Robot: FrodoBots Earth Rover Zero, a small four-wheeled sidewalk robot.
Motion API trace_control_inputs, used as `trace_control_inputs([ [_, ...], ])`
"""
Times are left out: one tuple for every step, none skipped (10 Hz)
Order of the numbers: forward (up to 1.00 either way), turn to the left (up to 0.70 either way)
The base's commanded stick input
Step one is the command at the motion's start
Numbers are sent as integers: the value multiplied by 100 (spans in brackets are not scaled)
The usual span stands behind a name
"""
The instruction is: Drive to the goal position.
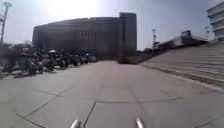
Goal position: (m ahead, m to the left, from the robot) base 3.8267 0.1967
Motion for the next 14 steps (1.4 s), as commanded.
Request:
trace_control_inputs([
  [100,0],
  [100,0],
  [100,0],
  [100,0],
  [100,0],
  [100,0],
  [100,0],
  [100,-2],
  [100,-33],
  [100,-40],
  [100,-40],
  [100,-40],
  [100,-40],
  [100,-40],
])
